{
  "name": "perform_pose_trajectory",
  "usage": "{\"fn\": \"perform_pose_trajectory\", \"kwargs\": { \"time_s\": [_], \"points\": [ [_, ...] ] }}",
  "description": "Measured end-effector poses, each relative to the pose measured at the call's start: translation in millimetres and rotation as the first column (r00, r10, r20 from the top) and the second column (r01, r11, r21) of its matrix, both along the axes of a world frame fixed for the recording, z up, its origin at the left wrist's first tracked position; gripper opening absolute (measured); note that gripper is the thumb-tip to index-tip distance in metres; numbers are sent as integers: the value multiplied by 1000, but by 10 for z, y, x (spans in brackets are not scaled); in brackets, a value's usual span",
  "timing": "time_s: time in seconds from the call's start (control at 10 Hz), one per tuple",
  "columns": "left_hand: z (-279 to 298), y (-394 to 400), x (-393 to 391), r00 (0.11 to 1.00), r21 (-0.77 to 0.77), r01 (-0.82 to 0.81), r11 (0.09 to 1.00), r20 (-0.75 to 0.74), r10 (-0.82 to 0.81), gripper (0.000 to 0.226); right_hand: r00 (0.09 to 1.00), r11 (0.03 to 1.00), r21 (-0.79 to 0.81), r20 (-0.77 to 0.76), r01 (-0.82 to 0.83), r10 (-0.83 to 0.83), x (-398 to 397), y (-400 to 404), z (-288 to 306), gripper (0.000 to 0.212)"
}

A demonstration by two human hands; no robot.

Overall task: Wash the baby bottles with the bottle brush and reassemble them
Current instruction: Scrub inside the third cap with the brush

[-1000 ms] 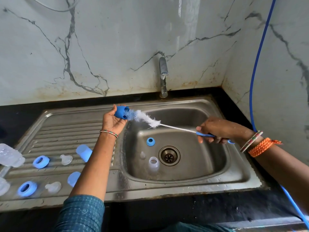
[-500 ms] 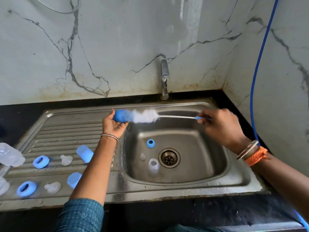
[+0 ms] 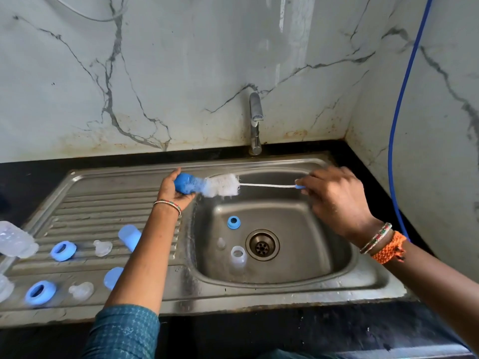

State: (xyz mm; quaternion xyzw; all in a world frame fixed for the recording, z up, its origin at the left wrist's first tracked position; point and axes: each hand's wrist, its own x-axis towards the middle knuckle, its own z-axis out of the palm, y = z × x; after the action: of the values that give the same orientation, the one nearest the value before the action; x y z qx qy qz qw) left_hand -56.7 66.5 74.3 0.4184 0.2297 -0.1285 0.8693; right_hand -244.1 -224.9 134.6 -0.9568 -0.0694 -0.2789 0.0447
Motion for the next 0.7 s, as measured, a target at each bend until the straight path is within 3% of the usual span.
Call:
{"fn": "perform_pose_trajectory", "kwargs": {
  "time_s": [0.1,0.2,0.3,0.4,0.5,0.6,0.7],
  "points": [
    [7,43,-12,998,-124,-6,992,68,15,24,771,718,651,-581,248,260,18,31,98,23],
    [47,43,-7,991,-183,-45,982,112,67,28,518,435,760,-648,483,558,33,12,64,34],
    [114,9,5,987,-175,-63,983,134,88,31,769,744,629,-584,226,259,-26,86,-29,25],
    [127,-24,10,990,-127,-27,992,131,44,30,999,999,37,37,30,-31,-64,91,-13,13],
    [100,-54,-17,991,-102,-61,993,111,72,28,971,976,-197,202,-92,132,-98,96,-39,27],
    [74,-35,-37,988,-144,-58,988,134,78,33,939,911,409,-332,55,92,-88,221,81,20],
    [79,11,-12,983,-158,-16,987,177,44,36,501,273,762,-606,586,618,-58,158,120,35]
  ]
}}
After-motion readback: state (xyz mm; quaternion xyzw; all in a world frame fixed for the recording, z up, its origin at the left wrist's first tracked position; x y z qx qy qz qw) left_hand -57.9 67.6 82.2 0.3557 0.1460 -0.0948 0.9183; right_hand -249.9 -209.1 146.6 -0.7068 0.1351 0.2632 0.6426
